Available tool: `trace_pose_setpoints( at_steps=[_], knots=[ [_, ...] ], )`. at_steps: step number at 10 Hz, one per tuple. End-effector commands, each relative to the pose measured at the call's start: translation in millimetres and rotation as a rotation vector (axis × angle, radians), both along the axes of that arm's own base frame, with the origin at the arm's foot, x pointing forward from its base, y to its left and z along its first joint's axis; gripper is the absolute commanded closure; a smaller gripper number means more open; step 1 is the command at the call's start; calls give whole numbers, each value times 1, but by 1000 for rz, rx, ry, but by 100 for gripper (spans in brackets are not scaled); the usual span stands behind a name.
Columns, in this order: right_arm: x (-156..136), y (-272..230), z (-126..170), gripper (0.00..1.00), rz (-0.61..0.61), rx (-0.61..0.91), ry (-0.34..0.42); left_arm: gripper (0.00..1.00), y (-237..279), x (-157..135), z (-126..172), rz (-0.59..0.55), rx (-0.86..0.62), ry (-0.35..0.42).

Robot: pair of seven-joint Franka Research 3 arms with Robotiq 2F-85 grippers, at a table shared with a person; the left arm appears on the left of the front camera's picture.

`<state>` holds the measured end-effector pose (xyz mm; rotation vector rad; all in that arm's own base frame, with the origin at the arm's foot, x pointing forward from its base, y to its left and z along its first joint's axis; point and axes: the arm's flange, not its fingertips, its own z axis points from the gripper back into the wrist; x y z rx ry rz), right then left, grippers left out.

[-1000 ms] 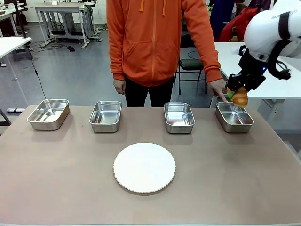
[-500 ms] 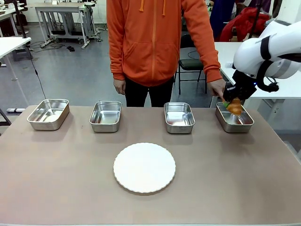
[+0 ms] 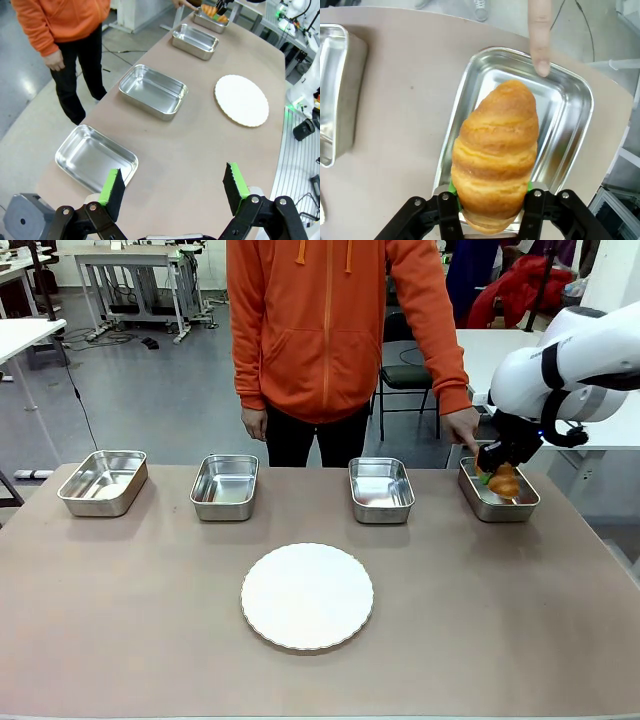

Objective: Place the bread in the container.
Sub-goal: Place the Butter Roll into the Airtight Container indicated by the human.

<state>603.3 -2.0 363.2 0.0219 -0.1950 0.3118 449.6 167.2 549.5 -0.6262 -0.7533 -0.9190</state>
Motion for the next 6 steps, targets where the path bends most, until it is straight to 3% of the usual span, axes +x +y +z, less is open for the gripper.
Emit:
trace_pose_setpoints(
  at_steps=[1, 2, 6],
  knots=[
    [9, -7, 1, 51, 32, -17, -21, 0, -2, -1, 2, 8, 2, 0],
    [10, -11, -1, 0, 42, -41, -43, 0, -2, -1, 2, 8, 2, 0],
    [9, -22, 6, 0, 47, -13, -64, 0, -2, -1, 2, 8, 2, 0]
  ],
)
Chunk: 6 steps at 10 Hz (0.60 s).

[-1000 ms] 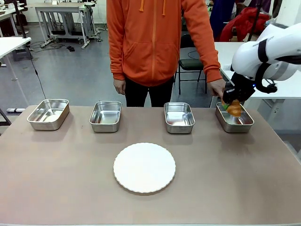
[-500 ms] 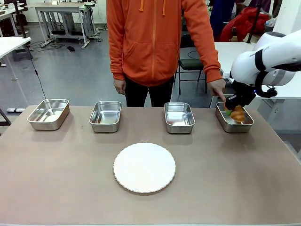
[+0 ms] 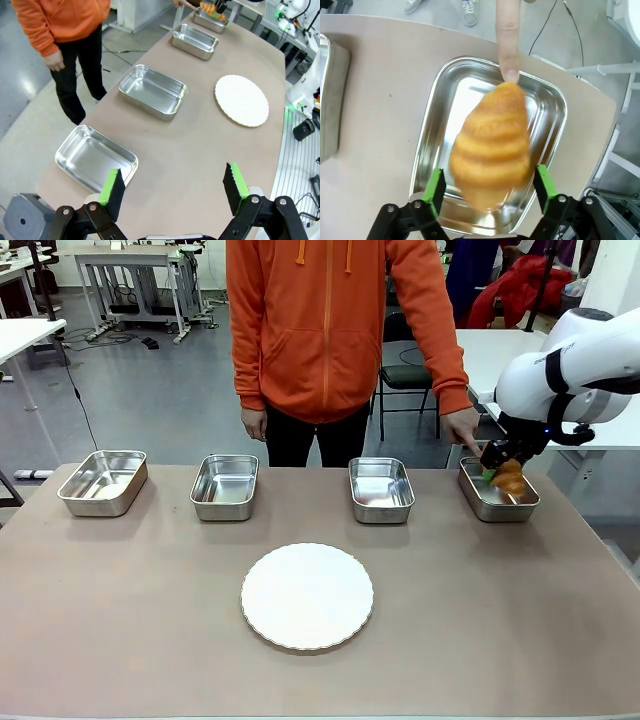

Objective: Place the bread in the container.
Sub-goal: Place the Butter Roll into the Airtight Container indicated by the human.

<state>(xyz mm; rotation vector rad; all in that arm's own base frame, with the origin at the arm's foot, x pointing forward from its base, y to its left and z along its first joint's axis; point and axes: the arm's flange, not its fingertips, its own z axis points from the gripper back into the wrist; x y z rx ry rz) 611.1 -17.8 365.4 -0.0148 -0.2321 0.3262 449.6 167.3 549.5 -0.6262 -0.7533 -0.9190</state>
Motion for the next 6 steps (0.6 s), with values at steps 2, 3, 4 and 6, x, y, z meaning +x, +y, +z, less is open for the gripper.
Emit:
trace_pose_setpoints(
  at_steps=[2, 3, 4, 6],
  knots=[
    [-3, -6, 9, 0, 48, 25, -12, 0, -2, -1, 2, 8, 2, 0],
    [-5, -6, 10, 0, 14, 43, 26, 0, -2, -1, 2, 8, 2, 0],
    [0, -2, 4, 0, 12, -1, -6, 0, -2, -1, 2, 8, 2, 0],
    [0, -2, 4, 0, 12, -1, -6, 0, -2, -1, 2, 8, 2, 0]
  ],
)
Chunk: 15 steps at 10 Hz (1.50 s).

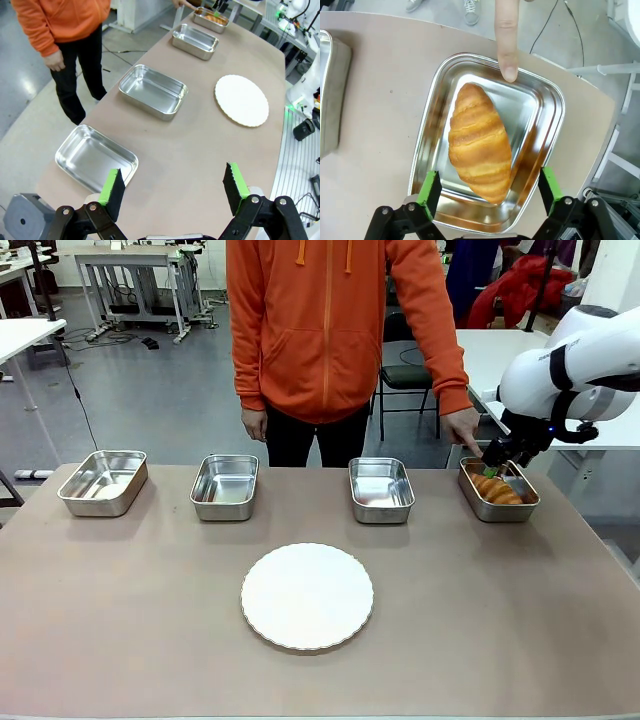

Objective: Place the bread in the container.
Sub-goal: Place the Butter Roll into the Airtight Container indicated by the human.

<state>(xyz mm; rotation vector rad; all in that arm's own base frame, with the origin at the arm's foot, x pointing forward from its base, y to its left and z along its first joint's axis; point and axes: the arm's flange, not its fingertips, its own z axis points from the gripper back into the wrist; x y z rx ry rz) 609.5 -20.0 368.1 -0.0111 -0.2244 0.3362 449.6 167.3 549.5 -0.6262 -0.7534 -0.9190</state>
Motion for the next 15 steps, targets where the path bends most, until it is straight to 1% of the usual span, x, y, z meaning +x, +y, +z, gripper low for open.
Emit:
trace_pose_setpoints(
  at_steps=[1, 9, 10, 11, 12, 13, 15],
  knots=[
    [1, 0, 1, 0, 1, -3, -14, 0, -2, -1, 2, 8, 2, 0],
    [1, 0, 1, 0, 1, -3, -14, 0, -2, -1, 2, 8, 2, 0],
    [0, 0, -1, 0, 0, 0, 1, 0, -2, -1, 2, 8, 2, 0],
    [-17, 5, 21, 0, -33, -3, -75, 0, -2, -1, 2, 8, 2, 0],
    [-41, 9, 43, 0, -63, 8, -149, 0, -2, -1, 2, 8, 2, 0],
    [-63, 17, 55, 0, -71, 16, -201, 0, -2, -1, 2, 8, 2, 0],
    [-109, 31, 71, 0, -85, 68, -253, 0, -2, -1, 2, 8, 2, 0]
  ],
)
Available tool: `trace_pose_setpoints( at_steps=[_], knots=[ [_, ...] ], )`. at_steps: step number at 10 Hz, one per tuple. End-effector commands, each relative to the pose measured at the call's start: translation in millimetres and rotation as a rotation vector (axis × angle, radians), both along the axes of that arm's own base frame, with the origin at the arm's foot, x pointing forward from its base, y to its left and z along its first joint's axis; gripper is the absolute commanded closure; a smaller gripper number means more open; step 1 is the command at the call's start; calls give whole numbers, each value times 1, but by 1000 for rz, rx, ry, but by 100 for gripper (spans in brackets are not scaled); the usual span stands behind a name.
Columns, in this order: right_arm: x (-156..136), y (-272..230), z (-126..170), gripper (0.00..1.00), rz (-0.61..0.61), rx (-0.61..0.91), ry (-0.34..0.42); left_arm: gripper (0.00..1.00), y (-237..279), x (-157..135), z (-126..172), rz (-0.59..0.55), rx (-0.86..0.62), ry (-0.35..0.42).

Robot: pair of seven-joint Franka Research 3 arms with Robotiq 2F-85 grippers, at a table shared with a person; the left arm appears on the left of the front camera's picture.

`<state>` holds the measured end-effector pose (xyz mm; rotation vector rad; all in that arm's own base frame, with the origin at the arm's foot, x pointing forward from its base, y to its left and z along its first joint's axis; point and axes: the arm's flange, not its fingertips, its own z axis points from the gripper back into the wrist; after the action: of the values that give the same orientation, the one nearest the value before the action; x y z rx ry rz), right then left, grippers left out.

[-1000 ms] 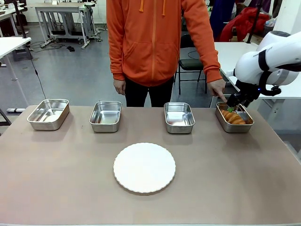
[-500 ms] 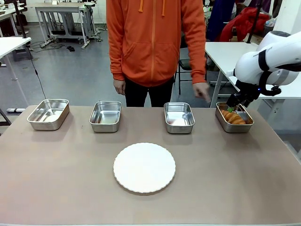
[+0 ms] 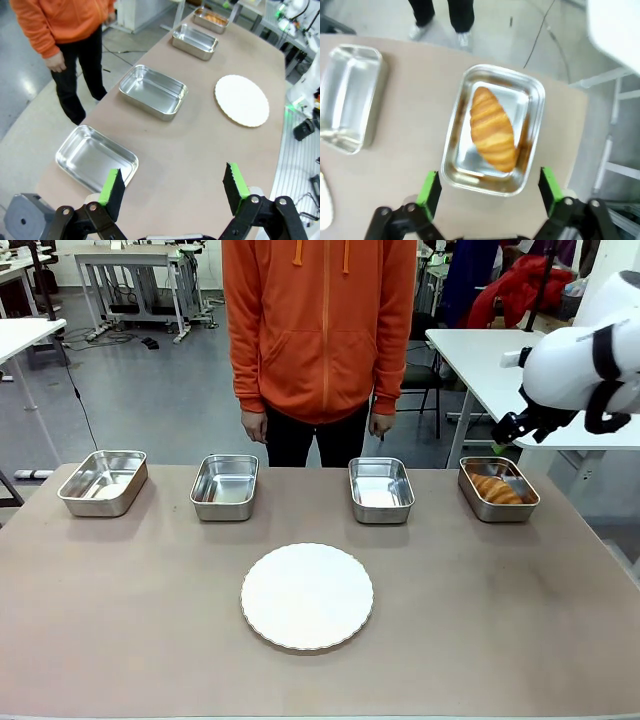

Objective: Place the bread in the container.
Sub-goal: Place the Butter Roll into the Airtight Container indicated by the human.

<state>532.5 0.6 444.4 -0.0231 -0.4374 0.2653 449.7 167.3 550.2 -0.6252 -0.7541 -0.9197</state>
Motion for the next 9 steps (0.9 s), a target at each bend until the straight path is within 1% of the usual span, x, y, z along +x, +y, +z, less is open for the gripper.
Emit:
trace_pose_setpoints(
  at_steps=[1, 2, 3, 5, 6, 7, 9],
  knots=[
    [-54, 18, -3, 0, -26, 65, -39, 0, -2, -1, 2, 8, 2, 1],
    [-78, 30, -2, 0, -44, 82, -38, 0, -2, -1, 2, 8, 2, 1],
    [-94, 40, -3, 0, -21, 96, -51, 0, -2, -1, 2, 8, 2, 1],
    [-115, 52, -7, 0, 12, 94, -45, 0, -2, -1, 2, 8, 2, 1],
    [-120, 53, -9, 0, 28, 85, -52, 0, -2, -1, 2, 8, 2, 1],
    [-109, 52, -7, 0, 10, 76, -16, 0, -2, -1, 2, 8, 2, 1],
    [-109, 52, -7, 0, 10, 76, -16, 0, -2, -1, 2, 8, 2, 1]
  ],
)
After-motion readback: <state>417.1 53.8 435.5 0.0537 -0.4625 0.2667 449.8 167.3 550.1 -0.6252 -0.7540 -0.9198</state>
